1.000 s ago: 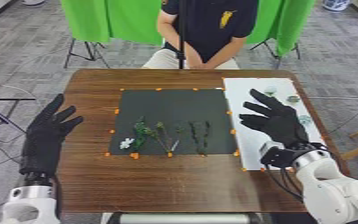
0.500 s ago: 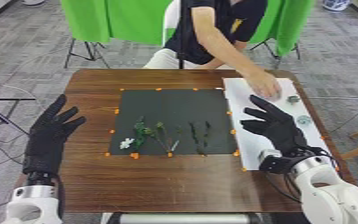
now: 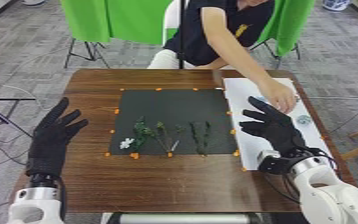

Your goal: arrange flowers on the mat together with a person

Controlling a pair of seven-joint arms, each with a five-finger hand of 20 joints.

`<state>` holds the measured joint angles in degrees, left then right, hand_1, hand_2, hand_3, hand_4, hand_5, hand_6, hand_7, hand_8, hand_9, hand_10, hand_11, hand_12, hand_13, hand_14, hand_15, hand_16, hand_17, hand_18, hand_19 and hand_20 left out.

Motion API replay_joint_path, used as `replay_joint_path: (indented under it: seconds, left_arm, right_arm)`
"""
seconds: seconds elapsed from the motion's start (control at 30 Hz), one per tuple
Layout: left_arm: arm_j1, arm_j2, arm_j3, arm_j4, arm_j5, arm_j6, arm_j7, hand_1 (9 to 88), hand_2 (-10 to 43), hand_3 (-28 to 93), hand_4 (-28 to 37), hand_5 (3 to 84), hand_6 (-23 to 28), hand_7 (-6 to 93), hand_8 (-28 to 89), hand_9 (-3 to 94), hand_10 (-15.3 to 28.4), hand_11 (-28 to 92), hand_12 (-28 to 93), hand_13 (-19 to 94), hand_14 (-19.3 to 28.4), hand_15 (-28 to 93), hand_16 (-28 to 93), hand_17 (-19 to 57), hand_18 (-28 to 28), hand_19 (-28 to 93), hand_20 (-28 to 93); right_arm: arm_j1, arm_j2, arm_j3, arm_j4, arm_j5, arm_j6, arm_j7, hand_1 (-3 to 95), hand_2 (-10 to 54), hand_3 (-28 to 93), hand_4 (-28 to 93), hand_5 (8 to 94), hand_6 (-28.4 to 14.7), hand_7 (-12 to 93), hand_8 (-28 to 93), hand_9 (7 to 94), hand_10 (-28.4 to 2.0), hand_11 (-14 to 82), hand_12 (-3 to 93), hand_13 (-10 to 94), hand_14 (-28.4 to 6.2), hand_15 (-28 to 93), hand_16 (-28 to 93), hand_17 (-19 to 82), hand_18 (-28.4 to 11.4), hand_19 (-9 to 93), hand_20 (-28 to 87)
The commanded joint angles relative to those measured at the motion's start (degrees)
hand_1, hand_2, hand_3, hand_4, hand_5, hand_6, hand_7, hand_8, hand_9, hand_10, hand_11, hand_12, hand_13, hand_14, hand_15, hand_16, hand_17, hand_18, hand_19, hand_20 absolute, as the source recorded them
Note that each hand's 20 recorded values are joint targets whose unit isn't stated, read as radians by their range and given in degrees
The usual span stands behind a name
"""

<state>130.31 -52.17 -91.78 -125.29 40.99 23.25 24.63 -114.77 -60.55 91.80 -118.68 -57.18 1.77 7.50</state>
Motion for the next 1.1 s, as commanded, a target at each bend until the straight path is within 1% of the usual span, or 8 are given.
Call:
replay_joint_path:
  seconds: [0.03,0.4,0.5,0.57,0.67,0.73,0.8,1.1]
  left_arm:
    - [0.67,-0.64,-0.52,-0.4,0.94,-0.28,-0.57,24.8,3.8,82,-23.9,34.1,2.8,12.0,-10,35.5,16.1,20,9,27,25.0,45,-6,-9.4,22.6,45,14]
    - [0.67,-0.21,-0.15,-0.36,0.1,0.17,0.43,25.0,3.7,82,-23.7,34.2,2.9,12.0,-10,35.9,16.3,21,9,27,25.0,45,-6,-9.4,22.5,45,14]
    - [0.65,-0.17,-0.17,-0.37,0.13,0.17,0.51,25.0,3.7,82,-23.6,34.1,3.0,12.1,-10,36.1,16.4,21,10,27,25.0,45,-6,-9.4,22.5,45,14]
    - [0.7,0.0,-0.18,-0.48,0.74,0.29,0.21,25.1,3.7,82,-23.6,34.1,3.0,12.1,-10,36.1,16.4,21,10,27,25.0,45,-6,-9.4,22.5,45,14]
    - [0.64,0.16,0.09,-0.51,0.04,0.13,0.79,25.1,3.7,82,-23.6,34.0,3.0,12.3,-10,36.2,16.5,21,10,27,25.0,45,-6,-9.4,22.5,45,14]
    - [0.62,0.17,0.09,-0.52,0.53,0.27,0.6,25.1,3.7,82,-23.5,34.0,3.0,12.3,-10,36.2,16.5,21,9,27,25.0,45,-6,-9.4,22.5,45,14]
    - [0.58,0.12,0.19,-0.47,0.04,0.26,0.88,25.1,3.8,82,-23.5,34.0,3.1,12.3,-10,36.2,16.5,21,9,27,25.0,45,-6,-9.4,22.5,45,14]
    - [0.69,0.89,0.47,-0.68,-0.03,1.04,1.6,25.2,3.9,82,-23.4,33.9,3.3,12.3,-10,36.2,16.6,22,10,28,24.9,45,-6,-9.3,22.5,46,14]
  right_arm:
    - [0.18,0.25,-0.32,0.11,0.26,0.47,0.01,15.6,10.5,77,-28,35.6,5.3,14,-13,41.5,-12.3,7.1,13.6,36,-18.0,24,17,4,-23.5,50,17]
    - [0.66,0.31,-0.56,0.48,1.12,0.39,0.12,15.8,10.2,77,-28,35.7,5.4,15,-13,41.6,-12.3,7.4,13.6,37,-17.9,25,17,4,-23.5,50,17]
    - [0.79,0.27,-0.73,0.46,1.03,0.6,0.21,15.9,10.2,77,-28,35.7,5.3,15,-13,41.7,-12.5,7.5,13.6,37,-17.9,25,17,5,-23.5,50,17]
    - [0.82,0.23,-0.79,0.47,1.03,0.49,0.09,15.9,10.2,77,-28,35.7,5.3,15,-13,41.8,-12.5,7.5,13.5,37,-18.0,25,17,5,-23.5,50,17]
    - [0.92,0.3,-0.87,0.61,0.57,0.36,-0.07,15.9,10.1,77,-28,35.7,5.3,15,-13,41.8,-12.5,7.5,13.5,37,-18.1,25,17,5,-23.5,50,17]
    - [0.8,0.29,-0.94,0.64,0.57,0.61,-0.19,15.9,10.1,77,-28,35.8,5.3,15,-13,41.9,-12.5,7.6,13.5,37,-18.1,25,17,5,-23.5,50,17]
    - [0.64,0.24,-0.83,0.56,0.72,0.63,0.02,15.9,10.0,78,-28,35.9,5.3,15,-13,41.9,-12.5,7.6,13.5,37,-18.1,25,17,5,-23.5,50,17]
    - [0.64,0.3,-1.33,0.63,0.55,0.67,-0.05,16.0,9.8,78,-28,36.8,5.0,15,-13,42.2,-12.7,7.8,13.6,38,-18.0,26,16,5,-23.4,50,17]
